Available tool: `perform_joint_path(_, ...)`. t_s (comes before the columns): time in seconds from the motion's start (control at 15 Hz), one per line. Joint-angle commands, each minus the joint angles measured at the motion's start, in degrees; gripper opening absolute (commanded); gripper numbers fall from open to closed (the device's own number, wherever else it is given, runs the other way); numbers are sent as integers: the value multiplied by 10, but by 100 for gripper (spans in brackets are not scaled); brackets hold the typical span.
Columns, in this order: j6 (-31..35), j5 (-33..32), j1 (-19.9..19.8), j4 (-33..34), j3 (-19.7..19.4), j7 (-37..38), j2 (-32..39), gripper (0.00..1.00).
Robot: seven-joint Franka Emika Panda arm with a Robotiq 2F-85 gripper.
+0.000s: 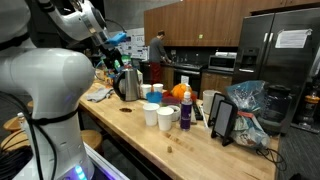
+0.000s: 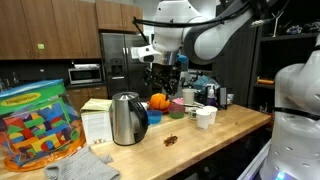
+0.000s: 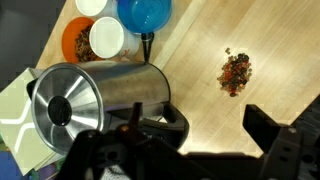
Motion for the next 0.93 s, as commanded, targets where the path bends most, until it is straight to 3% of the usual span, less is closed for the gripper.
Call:
perform_joint_path(0.0,-49,32,-6,34,2,-74,-5,100)
perform_joint_path(0.47,-47,77,0,76,4,-192,12,100)
perform_joint_path(0.8,-33,79,-2,100,22,-227,22,100)
perform_joint_path(0.87,-25,64,-16,100,35,-193,19,100)
